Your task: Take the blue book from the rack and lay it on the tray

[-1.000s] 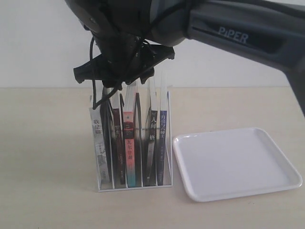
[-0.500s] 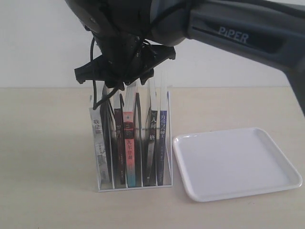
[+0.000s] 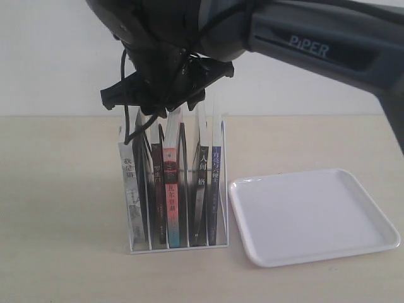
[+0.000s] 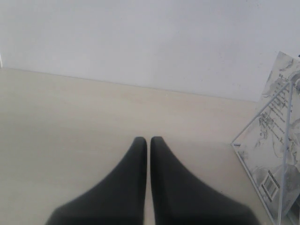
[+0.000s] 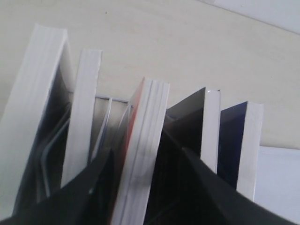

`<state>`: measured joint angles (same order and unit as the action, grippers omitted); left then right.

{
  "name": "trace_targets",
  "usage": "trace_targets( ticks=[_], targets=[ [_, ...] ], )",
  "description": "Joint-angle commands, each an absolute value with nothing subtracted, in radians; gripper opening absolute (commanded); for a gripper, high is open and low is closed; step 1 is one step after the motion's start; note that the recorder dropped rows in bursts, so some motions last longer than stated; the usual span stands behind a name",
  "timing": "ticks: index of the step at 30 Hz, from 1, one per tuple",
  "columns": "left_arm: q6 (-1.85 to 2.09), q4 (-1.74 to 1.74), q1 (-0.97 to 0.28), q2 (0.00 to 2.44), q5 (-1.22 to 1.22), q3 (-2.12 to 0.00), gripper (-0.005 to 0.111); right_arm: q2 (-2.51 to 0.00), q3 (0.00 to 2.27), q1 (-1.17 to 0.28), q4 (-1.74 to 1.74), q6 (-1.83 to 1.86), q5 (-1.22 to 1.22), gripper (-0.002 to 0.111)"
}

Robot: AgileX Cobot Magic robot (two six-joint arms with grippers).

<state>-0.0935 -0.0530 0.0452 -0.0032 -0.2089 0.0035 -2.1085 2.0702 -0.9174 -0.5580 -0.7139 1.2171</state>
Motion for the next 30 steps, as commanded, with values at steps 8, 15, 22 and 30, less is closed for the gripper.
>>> trace_targets(
  ticks=[8,15,22,30],
  targets=[
    [-0.103,-0.063,0.049,0.0,-0.2,0.0,0.004,-2.106,2.07,-0.916,-0.545,-0.711,1.221,0.042],
    [-0.103,-0.063,0.049,0.0,-0.2,0.0,0.004,-2.106,2.07,-0.916,-0.545,-0.704,1.221,0.042],
    [-0.103,-0.063,0.049,0.0,-0.2,0.0,0.004,-2.106,2.07,-0.916,-0.536,-0.698,1.221,0.042],
    [-0.103,-0.063,0.049,0.0,-0.2,0.0,0.004,-2.106,2.07,-0.916,-0.531,-0.673,1.221,0.042]
  ],
)
